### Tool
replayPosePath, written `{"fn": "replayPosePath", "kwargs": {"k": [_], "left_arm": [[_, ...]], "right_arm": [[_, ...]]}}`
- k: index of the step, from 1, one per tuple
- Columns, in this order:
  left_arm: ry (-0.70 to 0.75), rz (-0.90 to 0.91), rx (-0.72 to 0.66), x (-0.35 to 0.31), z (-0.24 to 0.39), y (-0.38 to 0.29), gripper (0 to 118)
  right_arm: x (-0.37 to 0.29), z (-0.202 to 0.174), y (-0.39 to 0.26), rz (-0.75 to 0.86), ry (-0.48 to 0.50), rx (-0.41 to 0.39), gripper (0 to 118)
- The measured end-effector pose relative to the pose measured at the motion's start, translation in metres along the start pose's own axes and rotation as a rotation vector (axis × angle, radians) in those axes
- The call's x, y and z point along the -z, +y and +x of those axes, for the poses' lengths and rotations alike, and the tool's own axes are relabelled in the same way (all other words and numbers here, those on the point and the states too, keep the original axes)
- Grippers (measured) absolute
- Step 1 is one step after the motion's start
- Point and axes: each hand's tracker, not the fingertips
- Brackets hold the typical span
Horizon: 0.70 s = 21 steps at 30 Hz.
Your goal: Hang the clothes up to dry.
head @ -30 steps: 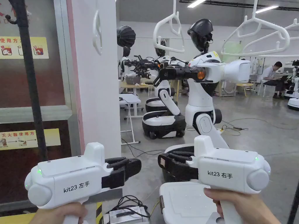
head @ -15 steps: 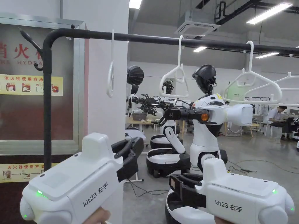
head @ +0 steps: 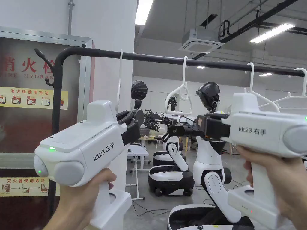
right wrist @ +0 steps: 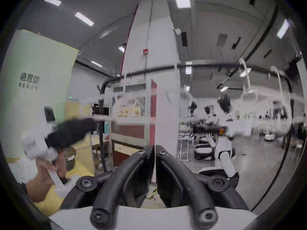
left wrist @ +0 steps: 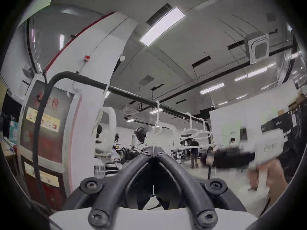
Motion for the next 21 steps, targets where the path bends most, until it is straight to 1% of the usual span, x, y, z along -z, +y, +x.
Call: {"fn": "replayPosePath", "kwargs": {"k": [1,2,3,4,5,6,7,9,10,13,14,16,17,18,19,20,21], "left_arm": [[-0.035,-0.011,0.0,-0.002,-0.003,-0.002,0],[-0.039,-0.016,0.003,-0.002,-0.001,-0.006,0],[-0.03,-0.019,0.007,-0.001,0.0,-0.01,0],[-0.044,-0.026,0.013,0.002,0.0,-0.015,0],[-0.052,-0.042,0.018,0.004,0.001,-0.019,0],[-0.061,-0.057,0.023,0.004,0.001,-0.022,0],[-0.067,-0.061,0.026,0.004,0.002,-0.026,0],[-0.072,-0.071,0.018,0.003,0.002,-0.031,0],[-0.082,-0.067,0.026,0.003,0.003,-0.034,0],[-0.083,-0.105,0.063,0.004,0.003,-0.038,0],[-0.081,-0.104,0.073,0.004,0.004,-0.041,0],[-0.113,-0.127,0.092,0.006,0.001,-0.043,0],[-0.124,-0.129,0.103,0.008,-0.002,-0.046,0],[-0.114,-0.131,0.103,0.008,-0.002,-0.048,0],[-0.1,-0.139,0.104,0.008,-0.002,-0.049,0],[-0.118,-0.148,0.099,0.008,-0.006,-0.051,0],[-0.123,-0.149,0.083,0.008,-0.007,-0.052,0]], "right_arm": [[0.005,0.0,0.024,-0.006,-0.002,0.015,16],[0.013,-0.001,0.05,-0.018,0.016,0.039,40],[0.022,-0.001,0.069,-0.007,0.018,0.077,84],[0.039,-0.003,0.091,0.001,-0.011,0.108,116],[0.056,-0.004,0.106,-0.026,-0.022,0.092,117],[0.066,-0.002,0.113,-0.154,-0.014,0.111,118],[0.081,0.005,0.13,-0.152,0.003,0.051,118],[0.104,0.013,0.143,-0.273,-0.077,0.051,118],[0.123,0.012,0.136,-0.305,-0.122,0.079,118],[0.155,0.026,0.133,-0.353,-0.166,0.079,118],[0.158,0.03,0.137,-0.377,-0.265,0.117,118],[0.168,0.035,0.136,-0.366,-0.306,0.149,118],[0.174,0.039,0.135,-0.388,-0.278,0.156,118],[0.179,0.038,0.131,-0.382,-0.264,0.128,118],[0.186,0.039,0.126,-0.467,-0.25,0.123,118],[0.192,0.04,0.119,-0.503,-0.266,0.116,118],[0.197,0.04,0.117,-0.521,-0.271,0.106,113]]}}
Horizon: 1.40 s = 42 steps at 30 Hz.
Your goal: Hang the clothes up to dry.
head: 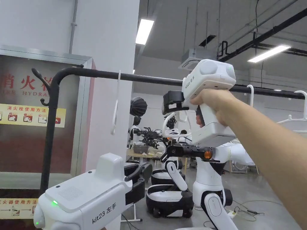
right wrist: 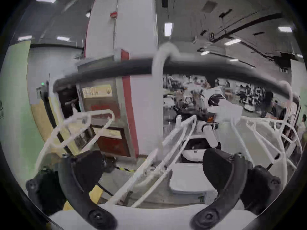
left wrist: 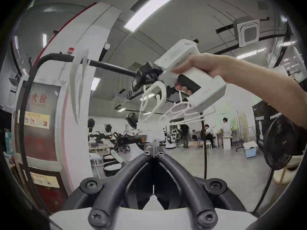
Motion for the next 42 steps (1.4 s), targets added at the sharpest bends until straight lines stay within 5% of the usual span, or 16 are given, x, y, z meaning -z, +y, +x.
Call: {"fn": "replayPosePath", "kwargs": {"k": [1,5,6,7,10,13,15,19,20,26,29,33,42], "left_arm": [[0.002,-0.005,-0.014,0.0,0.0,-0.001,0],[-0.012,-0.022,-0.019,-0.005,0.001,-0.008,0],[-0.018,-0.025,-0.003,-0.006,0.0,-0.01,0],[-0.02,-0.034,0.001,-0.005,0.0,-0.011,0],[-0.03,-0.043,-0.001,-0.005,-0.002,-0.018,0],[-0.031,-0.059,-0.012,-0.006,-0.002,-0.024,0],[-0.034,-0.069,0.001,-0.007,-0.002,-0.027,0],[-0.034,-0.072,-0.029,-0.012,-0.002,-0.03,0],[-0.034,-0.066,-0.027,-0.015,-0.002,-0.031,0],[-0.027,-0.067,-0.022,-0.016,-0.003,-0.029,0],[-0.025,-0.065,-0.023,-0.017,-0.003,-0.027,0],[-0.019,-0.056,-0.03,-0.016,-0.003,-0.025,0],[-0.02,-0.043,-0.03,-0.024,0.004,-0.02,0]], "right_arm": [[-0.008,-0.007,-0.008,0.095,0.033,-0.049,110],[0.0,-0.007,-0.011,0.041,0.018,-0.048,105],[0.0,-0.007,-0.01,0.044,0.01,-0.048,91],[0.0,-0.006,-0.01,0.043,-0.013,-0.031,65],[0.003,-0.001,-0.008,0.052,-0.068,-0.047,26],[0.005,0.014,-0.01,0.021,0.017,0.033,21],[0.004,0.021,-0.012,0.046,0.035,0.017,11],[0.007,0.031,-0.014,0.047,-0.035,0.001,10],[0.006,0.034,-0.013,0.063,-0.009,-0.041,10],[-0.004,0.041,-0.022,0.131,0.024,0.039,9],[-0.018,0.039,-0.017,0.135,0.089,-0.025,9],[-0.038,0.047,-0.016,0.16,0.067,0.009,9],[-0.045,0.066,-0.119,0.271,0.185,-0.103,9]]}}
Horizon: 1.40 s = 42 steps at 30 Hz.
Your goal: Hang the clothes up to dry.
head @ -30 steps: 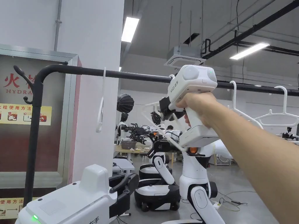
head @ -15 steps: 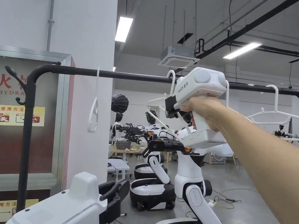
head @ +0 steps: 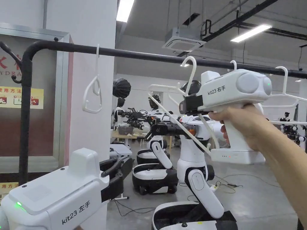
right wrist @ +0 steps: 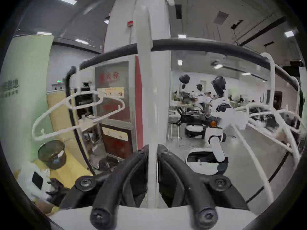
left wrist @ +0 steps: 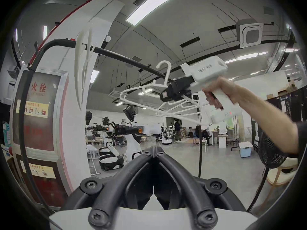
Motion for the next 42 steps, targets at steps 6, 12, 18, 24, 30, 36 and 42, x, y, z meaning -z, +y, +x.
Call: {"fn": "replayPosePath", "kwargs": {"k": [6,12,18,24,30,36,42], "left_arm": [[0.049,-0.068,0.008,0.027,-0.012,-0.021,0],[0.149,-0.193,0.079,0.049,-0.023,-0.113,0],[0.121,-0.29,0.02,0.06,-0.025,-0.167,0],[-0.186,-0.304,-0.118,0.043,-0.037,-0.162,0],[-0.289,-0.24,-0.138,0.038,-0.046,-0.144,0],[-0.256,-0.25,-0.122,0.03,-0.044,-0.136,0],[-0.142,-0.229,-0.086,-0.064,-0.059,-0.111,0]], "right_arm": [[-0.005,-0.019,-0.1,0.11,-0.001,-0.045,9],[0.059,-0.011,-0.235,-0.003,-0.067,0.025,9],[0.098,0.006,-0.313,-0.119,0.016,0.033,9],[0.077,0.01,-0.304,-0.125,0.432,-0.027,9],[0.056,0.007,-0.293,-0.055,0.578,-0.016,9],[0.058,0.005,-0.297,-0.041,0.543,0.001,9],[0.07,-0.056,-0.289,-0.01,0.732,-0.091,9]]}}
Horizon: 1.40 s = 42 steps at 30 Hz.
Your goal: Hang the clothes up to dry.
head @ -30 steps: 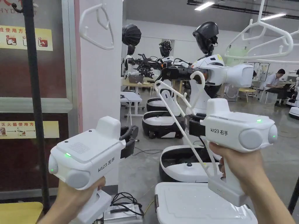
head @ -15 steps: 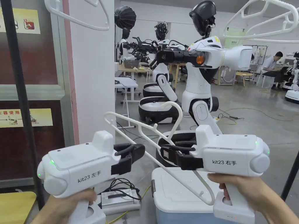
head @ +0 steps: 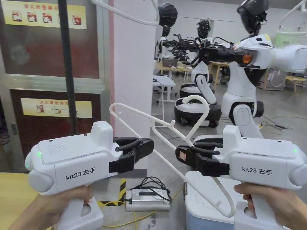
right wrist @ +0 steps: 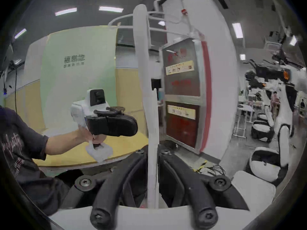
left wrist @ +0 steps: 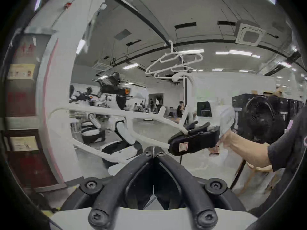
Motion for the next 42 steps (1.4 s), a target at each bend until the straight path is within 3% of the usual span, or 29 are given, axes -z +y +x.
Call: {"fn": "replayPosePath", "kwargs": {"k": [1,8,11,13,15,19,25,31,37,42], "left_arm": [[0.029,0.003,0.004,-0.02,0.002,0.001,0],[0.442,-0.048,0.075,-0.169,0.036,-0.016,0],[0.605,-0.032,0.027,-0.227,0.052,-0.028,0],[0.75,-0.008,-0.001,-0.264,0.065,-0.037,0],[0.887,-0.039,-0.001,-0.296,0.083,-0.043,0],[1.094,-0.066,-0.03,-0.354,0.127,-0.051,0],[1.407,-0.024,-0.055,-0.415,0.19,-0.057,0],[1.582,-0.022,-0.098,-0.448,0.241,-0.062,0],[1.631,0.017,-0.099,-0.468,0.263,-0.065,0],[1.648,0.016,-0.12,-0.475,0.271,-0.068,0]], "right_arm": [[0.013,-0.009,0.004,0.01,0.05,-0.041,9],[0.161,-0.07,0.018,0.021,0.381,-0.085,9],[0.238,-0.108,0.022,0.0,0.573,-0.059,9],[0.285,-0.146,0.025,0.002,0.677,-0.139,9],[0.326,-0.18,0.028,-0.009,0.792,-0.128,9],[0.381,-0.254,0.033,-0.009,0.978,-0.186,9],[0.426,-0.357,0.042,-0.026,1.212,-0.249,9],[0.442,-0.437,0.041,-0.045,1.371,-0.264,9],[0.437,-0.5,0.034,-0.065,1.414,-0.304,9],[0.431,-0.527,0.028,-0.076,1.447,-0.307,9]]}}
